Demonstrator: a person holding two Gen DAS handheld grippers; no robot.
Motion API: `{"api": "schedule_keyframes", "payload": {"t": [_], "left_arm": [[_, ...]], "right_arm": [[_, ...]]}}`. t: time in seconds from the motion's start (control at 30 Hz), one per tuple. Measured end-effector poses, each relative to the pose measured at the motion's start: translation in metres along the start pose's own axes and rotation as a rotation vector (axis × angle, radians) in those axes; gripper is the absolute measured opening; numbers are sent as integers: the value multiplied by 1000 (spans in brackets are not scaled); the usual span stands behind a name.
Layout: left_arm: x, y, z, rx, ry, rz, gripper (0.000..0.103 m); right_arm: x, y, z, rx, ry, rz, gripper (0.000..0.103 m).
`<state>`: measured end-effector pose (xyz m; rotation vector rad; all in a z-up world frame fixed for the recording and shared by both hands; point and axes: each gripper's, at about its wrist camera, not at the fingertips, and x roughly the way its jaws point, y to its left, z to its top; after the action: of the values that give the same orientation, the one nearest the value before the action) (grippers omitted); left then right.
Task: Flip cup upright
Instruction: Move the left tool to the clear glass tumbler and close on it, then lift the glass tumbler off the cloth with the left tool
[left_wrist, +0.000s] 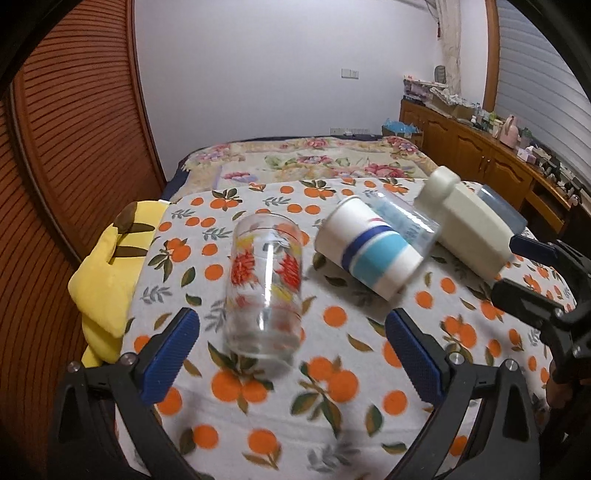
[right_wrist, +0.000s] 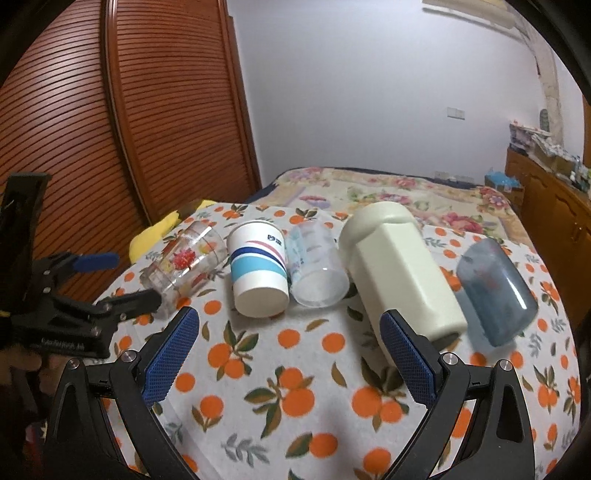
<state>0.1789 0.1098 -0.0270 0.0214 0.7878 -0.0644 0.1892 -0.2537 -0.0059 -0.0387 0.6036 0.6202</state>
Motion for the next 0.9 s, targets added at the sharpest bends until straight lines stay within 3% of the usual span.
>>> {"api": "schedule_keyframes", "payload": {"t": [0.2, 0.53, 0.67, 0.73, 0.9], "left_arm": [[27, 11, 11, -16, 76, -31, 86], [60, 24, 27, -45, 170, -36, 75], [67, 24, 26, -45, 195, -37, 73], [68, 22, 26, -36, 200, -24, 60], [65, 22, 24, -32, 196, -22, 60]], "right_arm": [[16, 0, 3, -7, 30, 22, 100], [23, -2, 5, -10, 40, 36, 100], [23, -3, 4, -2, 44, 40, 100], [21, -4, 3, -1, 44, 39, 100], [15, -7, 1, 9, 40, 30, 100]]}}
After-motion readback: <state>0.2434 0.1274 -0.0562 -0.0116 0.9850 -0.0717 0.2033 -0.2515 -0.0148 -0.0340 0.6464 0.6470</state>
